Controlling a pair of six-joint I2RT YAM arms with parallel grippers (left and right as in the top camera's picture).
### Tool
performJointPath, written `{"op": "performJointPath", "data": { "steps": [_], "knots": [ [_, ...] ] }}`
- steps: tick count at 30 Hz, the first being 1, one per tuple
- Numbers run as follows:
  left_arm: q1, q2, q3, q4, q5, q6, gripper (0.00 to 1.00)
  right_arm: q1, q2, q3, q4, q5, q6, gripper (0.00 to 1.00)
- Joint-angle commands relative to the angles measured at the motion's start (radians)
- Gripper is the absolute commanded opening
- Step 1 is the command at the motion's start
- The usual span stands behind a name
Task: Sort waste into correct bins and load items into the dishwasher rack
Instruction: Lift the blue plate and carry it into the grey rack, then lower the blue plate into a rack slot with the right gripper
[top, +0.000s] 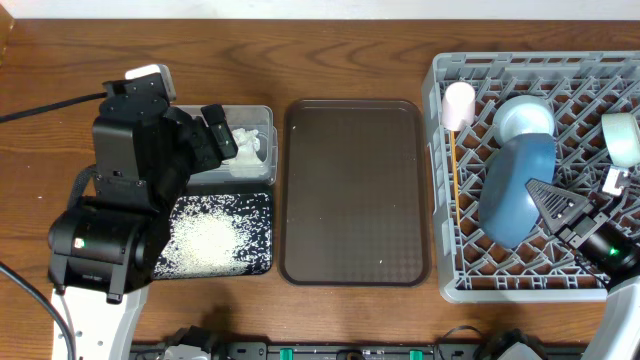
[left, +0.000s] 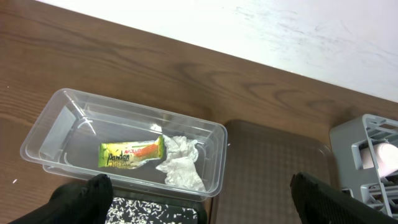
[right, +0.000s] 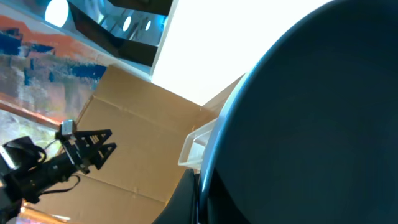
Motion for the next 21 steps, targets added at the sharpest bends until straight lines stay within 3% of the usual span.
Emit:
{"op": "performJointPath", "data": {
  "steps": [1,11,21],
  "knots": [
    [0.004,0.004,0.018,-0.002,-0.013,0.012,0.94,-0.005,0.008,-0.025,0.037,0.151,0.021,0.04],
    [0.004,0.004,0.018,-0.002,-0.013,0.012,0.94,-0.005,0.009,-0.025,0.085,0.366,0.035,0.15],
    [0.004,0.004,0.018,-0.002,-0.013,0.012,0.94,-0.005,0.009,-0.025,0.085,0.386,0.035,0.19]
  ]
}}
